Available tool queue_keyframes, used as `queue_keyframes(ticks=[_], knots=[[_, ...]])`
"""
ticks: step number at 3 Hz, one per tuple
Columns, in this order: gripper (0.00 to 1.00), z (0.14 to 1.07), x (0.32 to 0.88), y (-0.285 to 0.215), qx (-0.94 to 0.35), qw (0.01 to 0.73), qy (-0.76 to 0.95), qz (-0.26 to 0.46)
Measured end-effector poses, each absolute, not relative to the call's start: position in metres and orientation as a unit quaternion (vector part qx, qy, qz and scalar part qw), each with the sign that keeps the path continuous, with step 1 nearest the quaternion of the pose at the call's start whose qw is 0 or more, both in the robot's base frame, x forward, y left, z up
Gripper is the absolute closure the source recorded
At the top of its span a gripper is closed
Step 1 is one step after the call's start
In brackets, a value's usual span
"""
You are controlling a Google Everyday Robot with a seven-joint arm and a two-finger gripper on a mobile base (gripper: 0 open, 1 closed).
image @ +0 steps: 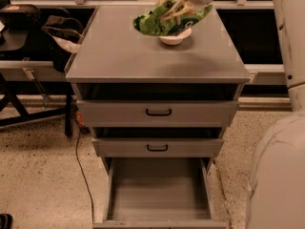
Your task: Pick green rice chip bag from bottom drawer and place on counter
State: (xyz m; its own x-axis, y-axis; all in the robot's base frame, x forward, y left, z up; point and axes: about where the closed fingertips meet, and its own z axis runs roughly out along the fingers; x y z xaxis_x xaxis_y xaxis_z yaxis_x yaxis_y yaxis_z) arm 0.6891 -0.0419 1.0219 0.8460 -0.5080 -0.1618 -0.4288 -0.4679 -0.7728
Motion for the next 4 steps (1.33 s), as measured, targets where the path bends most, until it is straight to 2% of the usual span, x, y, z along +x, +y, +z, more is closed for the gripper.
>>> queue_keyframes(ticks=[4], knots=[[1.00,0.973,0.702,-0.037,-0.856,0.420,0.299,-0.012]])
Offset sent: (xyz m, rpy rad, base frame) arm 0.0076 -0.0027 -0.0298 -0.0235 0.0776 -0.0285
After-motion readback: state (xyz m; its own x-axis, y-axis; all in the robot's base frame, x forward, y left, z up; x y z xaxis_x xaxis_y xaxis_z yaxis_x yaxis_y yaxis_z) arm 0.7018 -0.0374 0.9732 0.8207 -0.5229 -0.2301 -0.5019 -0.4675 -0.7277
